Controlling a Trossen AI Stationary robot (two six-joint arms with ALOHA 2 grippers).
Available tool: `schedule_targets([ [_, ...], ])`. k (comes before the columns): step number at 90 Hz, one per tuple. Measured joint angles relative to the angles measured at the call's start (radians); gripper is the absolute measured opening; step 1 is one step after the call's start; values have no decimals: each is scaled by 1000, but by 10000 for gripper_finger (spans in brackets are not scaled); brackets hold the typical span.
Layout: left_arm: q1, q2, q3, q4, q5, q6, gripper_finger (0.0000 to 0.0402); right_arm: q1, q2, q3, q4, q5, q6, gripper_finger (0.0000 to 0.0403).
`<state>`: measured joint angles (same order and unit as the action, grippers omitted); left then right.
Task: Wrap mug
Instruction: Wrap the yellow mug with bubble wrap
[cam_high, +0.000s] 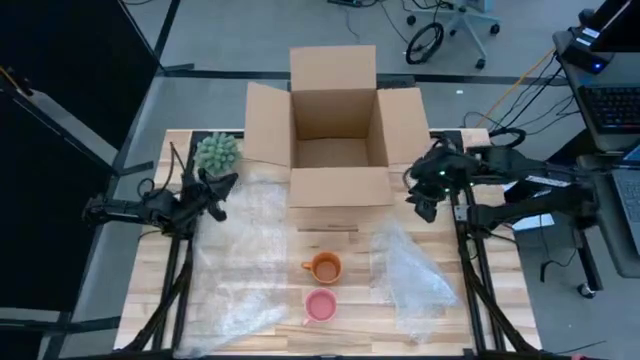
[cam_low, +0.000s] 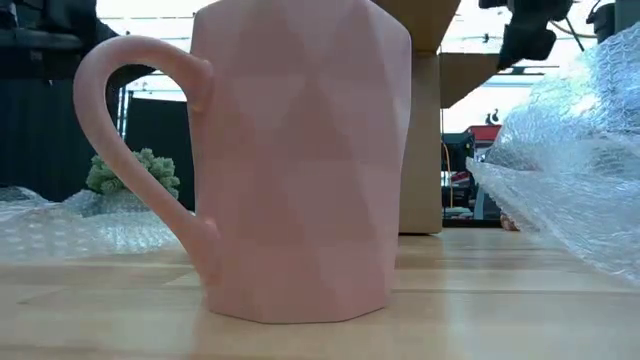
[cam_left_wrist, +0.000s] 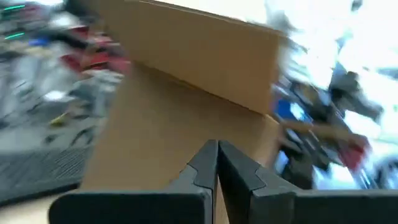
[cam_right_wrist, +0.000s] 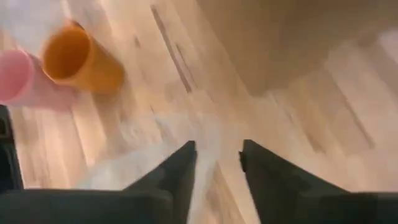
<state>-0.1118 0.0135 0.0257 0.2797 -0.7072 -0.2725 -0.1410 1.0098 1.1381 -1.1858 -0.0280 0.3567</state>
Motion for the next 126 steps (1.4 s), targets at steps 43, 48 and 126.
schedule_targets([
  [43,-1,13,0,-15,312,16,0,128,19,-47,-92,-45,310,237],
  [48,-1,13,0,-11,312,19,0,176,18,-55,-87,-23,363,233],
  [126,-2,13,-1,36,345,25,0,576,27,-267,461,6,761,224],
])
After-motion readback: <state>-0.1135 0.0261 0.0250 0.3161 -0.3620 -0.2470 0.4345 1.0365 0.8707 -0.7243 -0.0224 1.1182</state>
